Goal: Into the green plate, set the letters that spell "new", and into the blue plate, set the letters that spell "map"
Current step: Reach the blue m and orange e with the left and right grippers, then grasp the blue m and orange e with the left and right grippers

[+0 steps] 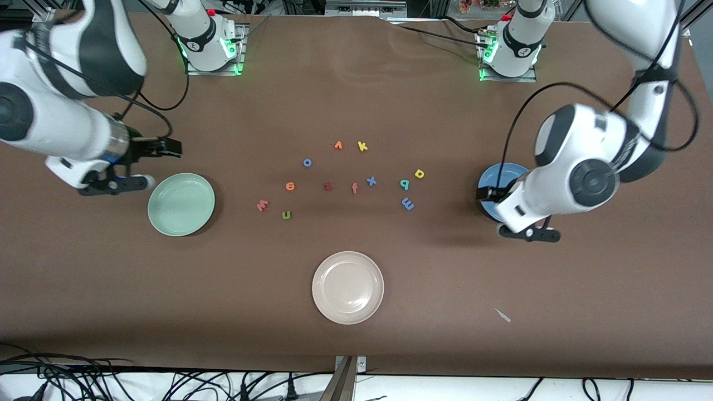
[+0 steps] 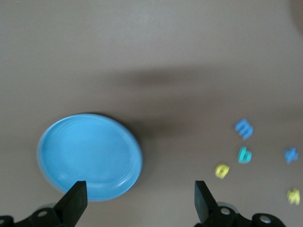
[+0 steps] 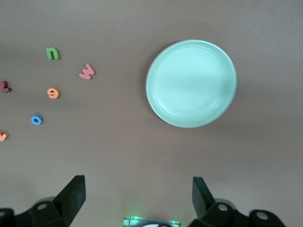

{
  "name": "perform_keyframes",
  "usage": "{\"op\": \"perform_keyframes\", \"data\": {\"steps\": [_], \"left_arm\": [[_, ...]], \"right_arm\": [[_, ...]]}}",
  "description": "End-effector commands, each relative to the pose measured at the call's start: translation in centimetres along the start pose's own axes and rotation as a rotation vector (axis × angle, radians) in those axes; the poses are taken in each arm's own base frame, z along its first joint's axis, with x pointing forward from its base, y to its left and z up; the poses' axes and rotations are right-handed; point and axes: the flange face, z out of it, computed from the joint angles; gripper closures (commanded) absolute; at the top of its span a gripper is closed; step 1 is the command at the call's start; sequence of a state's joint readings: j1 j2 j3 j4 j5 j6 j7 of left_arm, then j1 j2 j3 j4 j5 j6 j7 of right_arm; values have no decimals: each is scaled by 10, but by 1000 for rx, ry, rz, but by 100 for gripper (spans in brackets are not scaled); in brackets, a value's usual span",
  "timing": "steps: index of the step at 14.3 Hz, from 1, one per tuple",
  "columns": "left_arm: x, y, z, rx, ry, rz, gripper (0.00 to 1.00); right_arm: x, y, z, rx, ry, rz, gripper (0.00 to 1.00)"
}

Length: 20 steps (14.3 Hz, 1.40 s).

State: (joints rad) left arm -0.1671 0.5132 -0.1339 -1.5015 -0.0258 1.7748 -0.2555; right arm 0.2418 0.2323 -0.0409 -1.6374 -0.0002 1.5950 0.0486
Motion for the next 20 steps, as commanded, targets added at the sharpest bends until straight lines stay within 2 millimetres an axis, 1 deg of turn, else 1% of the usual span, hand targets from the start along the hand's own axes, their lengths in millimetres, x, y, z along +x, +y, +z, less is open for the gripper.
{"op": "perform_keyframes", "data": {"steps": [1,2,3,4,5,6,7,8,9,10,11,12,13,15,16,18,19,20], "left_arm": [[2,66,24,-9,7,-92,0],[2,84,38,-7,10,-154,0],[5,89,52,-10,10,-231,0],[4,100,64,-8,8,-281,0],[0,117,75,-3,6,-352,0],[-8,132,93,19,-6,-449,0],[-10,139,103,19,5,-518,0],[-9,141,116,5,6,-566,0],[-11,148,119,-10,18,-587,0],[-16,157,132,-2,16,-613,0],[-18,155,148,1,17,-630,0],[-19,153,156,-16,35,-642,0],[-20,155,160,-32,50,-644,0],[-30,172,170,-40,65,-653,0],[-29,173,172,-50,75,-658,0],[-31,177,177,-51,78,-652,13],[-33,181,180,-45,75,-644,22],[-34,182,186,-35,75,-636,33]], "right_arm": [[19,-35,24,-35,19,39,0],[23,-47,34,-31,27,59,0],[27,-60,48,-29,33,78,0],[28,-67,59,-19,52,122,0],[27,-80,74,-13,73,150,0],[26,-96,85,-4,93,162,0],[26,-102,94,7,119,204,0],[26,-113,104,16,136,221,0],[24,-124,116,20,143,220,0],[24,-126,125,27,159,227,0],[23,-126,135,34,174,236,0],[23,-130,145,42,186,250,0],[26,-133,157,50,195,285,0],[32,-158,178,74,222,327,0],[37,-168,191,91,241,365,0],[43,-193,216,128,271,450,0],[44,-201,225,136,278,467,0],[46,-203,232,138,280,469,0]]}}
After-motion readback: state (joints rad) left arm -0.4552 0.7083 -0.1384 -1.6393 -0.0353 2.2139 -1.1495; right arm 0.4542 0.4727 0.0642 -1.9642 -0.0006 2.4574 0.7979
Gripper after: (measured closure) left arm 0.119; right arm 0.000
